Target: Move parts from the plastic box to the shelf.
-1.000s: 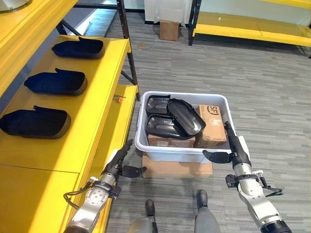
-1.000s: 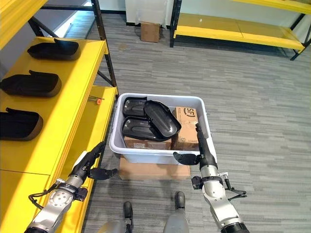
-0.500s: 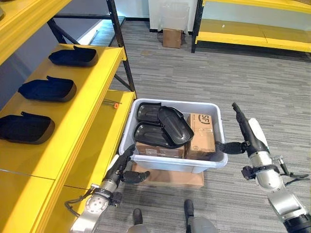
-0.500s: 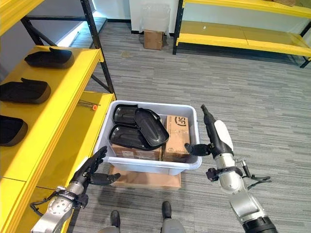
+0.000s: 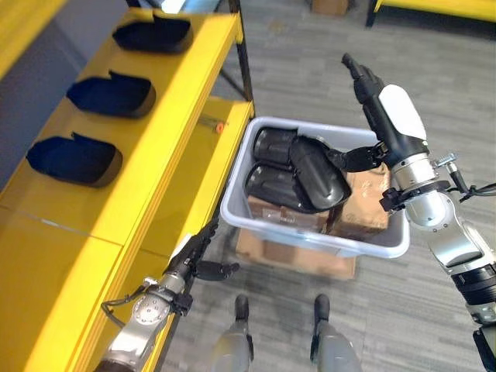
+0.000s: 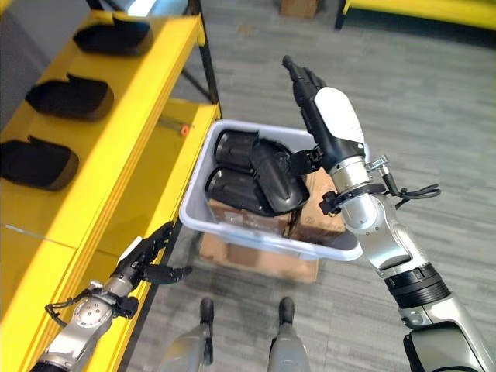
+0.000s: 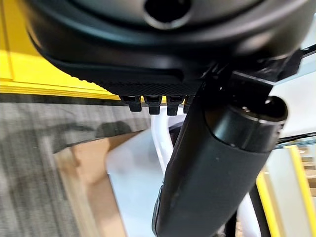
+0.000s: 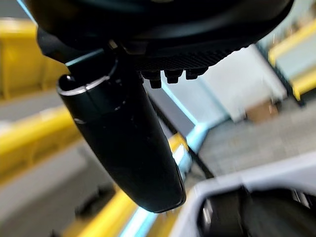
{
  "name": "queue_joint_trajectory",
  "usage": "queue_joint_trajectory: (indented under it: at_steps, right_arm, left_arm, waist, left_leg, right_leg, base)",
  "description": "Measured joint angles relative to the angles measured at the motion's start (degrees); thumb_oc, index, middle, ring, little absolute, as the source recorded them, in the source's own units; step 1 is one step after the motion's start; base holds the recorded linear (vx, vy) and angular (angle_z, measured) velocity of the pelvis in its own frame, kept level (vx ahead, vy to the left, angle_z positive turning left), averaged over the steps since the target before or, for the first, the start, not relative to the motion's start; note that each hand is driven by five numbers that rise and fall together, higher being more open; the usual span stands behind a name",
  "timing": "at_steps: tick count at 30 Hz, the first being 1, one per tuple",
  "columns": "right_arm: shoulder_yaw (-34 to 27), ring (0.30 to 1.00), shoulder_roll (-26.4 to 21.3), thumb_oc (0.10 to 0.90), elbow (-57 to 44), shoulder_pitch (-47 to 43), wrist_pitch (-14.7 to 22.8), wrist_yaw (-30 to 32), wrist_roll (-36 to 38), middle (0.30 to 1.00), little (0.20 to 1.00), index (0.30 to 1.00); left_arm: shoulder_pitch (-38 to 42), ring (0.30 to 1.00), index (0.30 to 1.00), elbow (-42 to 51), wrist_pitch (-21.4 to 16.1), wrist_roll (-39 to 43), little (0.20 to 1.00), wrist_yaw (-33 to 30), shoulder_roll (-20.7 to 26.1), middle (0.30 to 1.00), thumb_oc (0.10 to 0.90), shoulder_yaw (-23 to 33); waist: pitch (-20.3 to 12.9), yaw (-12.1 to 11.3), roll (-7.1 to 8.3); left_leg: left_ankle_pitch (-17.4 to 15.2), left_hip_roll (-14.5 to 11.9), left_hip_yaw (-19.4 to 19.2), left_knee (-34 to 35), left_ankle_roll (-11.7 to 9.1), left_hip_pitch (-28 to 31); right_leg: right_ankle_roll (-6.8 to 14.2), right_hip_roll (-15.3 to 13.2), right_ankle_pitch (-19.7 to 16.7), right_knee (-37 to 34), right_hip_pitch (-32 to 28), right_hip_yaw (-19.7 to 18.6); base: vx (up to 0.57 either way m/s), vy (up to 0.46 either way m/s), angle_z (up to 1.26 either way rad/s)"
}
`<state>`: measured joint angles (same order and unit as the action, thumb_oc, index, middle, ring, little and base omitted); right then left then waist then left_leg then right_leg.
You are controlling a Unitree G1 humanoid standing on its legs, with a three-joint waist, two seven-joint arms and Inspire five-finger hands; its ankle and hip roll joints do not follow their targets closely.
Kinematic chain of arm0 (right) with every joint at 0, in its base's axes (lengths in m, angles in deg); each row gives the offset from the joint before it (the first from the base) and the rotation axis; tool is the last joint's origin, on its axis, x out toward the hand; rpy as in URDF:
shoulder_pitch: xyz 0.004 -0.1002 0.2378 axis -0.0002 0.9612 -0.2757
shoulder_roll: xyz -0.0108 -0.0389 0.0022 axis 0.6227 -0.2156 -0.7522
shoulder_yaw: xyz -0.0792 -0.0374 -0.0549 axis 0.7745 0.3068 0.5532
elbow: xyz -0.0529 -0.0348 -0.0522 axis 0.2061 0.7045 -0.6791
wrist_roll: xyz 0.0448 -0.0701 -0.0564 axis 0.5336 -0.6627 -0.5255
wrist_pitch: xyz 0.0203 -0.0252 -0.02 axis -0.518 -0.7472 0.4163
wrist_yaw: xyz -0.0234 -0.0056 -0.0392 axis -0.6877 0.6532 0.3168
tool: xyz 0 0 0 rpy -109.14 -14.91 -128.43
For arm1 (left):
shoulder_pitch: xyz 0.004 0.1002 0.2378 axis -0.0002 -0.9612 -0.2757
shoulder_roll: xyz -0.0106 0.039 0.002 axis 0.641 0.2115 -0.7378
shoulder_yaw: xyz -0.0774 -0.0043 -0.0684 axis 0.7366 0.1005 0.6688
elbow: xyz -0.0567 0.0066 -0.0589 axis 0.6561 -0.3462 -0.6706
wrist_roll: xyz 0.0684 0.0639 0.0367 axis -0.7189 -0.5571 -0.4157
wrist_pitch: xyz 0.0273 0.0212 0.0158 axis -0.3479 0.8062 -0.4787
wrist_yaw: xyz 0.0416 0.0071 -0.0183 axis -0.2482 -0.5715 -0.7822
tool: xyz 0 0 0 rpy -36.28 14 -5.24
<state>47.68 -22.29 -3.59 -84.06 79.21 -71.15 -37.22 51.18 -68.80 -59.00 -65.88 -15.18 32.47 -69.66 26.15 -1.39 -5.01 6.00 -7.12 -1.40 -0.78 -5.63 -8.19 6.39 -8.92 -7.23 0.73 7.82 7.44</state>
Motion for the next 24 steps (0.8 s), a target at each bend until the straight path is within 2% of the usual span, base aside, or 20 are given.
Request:
queue_joint_trajectory:
  at_steps: [3,7,13,17,19,24]
  right_arm:
    - [2.95,1.0,-0.02,0.9,2.1,-2.84,-1.08,-0.15,-0.17,1.0,1.0,1.0]
    - [5.38,1.0,0.35,0.9,6.9,-4.66,-3.82,-0.32,-1.97,1.0,1.0,1.0]
    - [4.93,1.0,0.26,0.9,8.3,-4.8,-5.64,0.62,-2.07,1.0,1.0,1.0]
    - [4.85,1.0,-0.4,0.9,8.18,-5.06,-6.26,2.44,-2.29,1.0,1.0,1.0]
    - [4.47,1.0,-1.28,0.9,8.25,-5.06,-7.42,3.32,-4.45,1.0,1.0,1.0]
    - [3.51,1.0,-2.13,0.9,8.24,-4.87,-8.08,7.71,-9.63,1.0,1.0,1.0]
  left_arm:
    - [3.47,1.0,1.0,-0.02,0.01,0.93,1.0,-0.91,0.85,1.0,0.9,-0.32]
    - [6.3,1.0,1.0,0.27,-0.05,2.02,1.0,-2.05,1.03,1.0,0.9,-1.1]
    - [5.26,1.0,1.0,0.28,-0.05,2.03,1.0,-4.15,1.28,1.0,0.9,-1.07]
    - [4.87,1.0,1.0,0.67,-0.09,2.11,1.0,-4.97,1.3,1.0,0.9,-1.08]
    - [4.7,1.0,1.0,0.77,-0.21,2.13,1.0,-5.31,1.27,1.0,0.9,-1.06]
    - [4.57,1.0,1.0,1.43,-0.54,2.13,1.0,-6.01,1.15,1.0,0.9,-1.07]
  waist:
    - [3.48,-0.29,-0.12]
    - [4.45,-0.58,-0.2]
    - [4.44,-0.29,-0.21]
    - [4.44,0.41,-0.25]
    - [4.45,1.03,-0.27]
    - [4.45,1.43,-0.41]
  left_leg:
    - [-0.1,0.4,0.12,-2.11,0.16,-3.27]
    - [0.0,1.79,0.23,-4.35,0.77,-9.18]
    - [-0.02,2.41,-0.82,-5.1,1.11,-12.71]
    - [0.06,2.37,-1.5,-6.6,1.16,-17.17]
    - [0.15,2.32,-1.74,-7.45,1.05,-19.82]
    - [0.08,2.14,-3.14,-7.33,1.15,-20.41]
  right_leg:
    - [0.03,-0.63,0.91,3.62,3.96,-0.25]
    - [0.18,-2.32,3.31,10.6,12.12,-1.31]
    - [0.11,-3.04,4.87,14.96,18.21,-3.16]
    - [-0.22,-2.97,5.42,18.28,24.18,-4.52]
    - [-0.34,-2.79,5.36,19.46,27.26,-5.3]
    - [-0.49,-2.53,5.23,19.53,28.92,-6.39]
  base:
    - [-0.12,-0.015,0.02]
    - [-0.1,-0.015,0.05]
    - [-0.06,-0.005,-0.07]
    - [-0.06,-0.02,-0.1]
    - [-0.04,-0.028,-0.08]
    - [-0.03,0.004,-0.13]
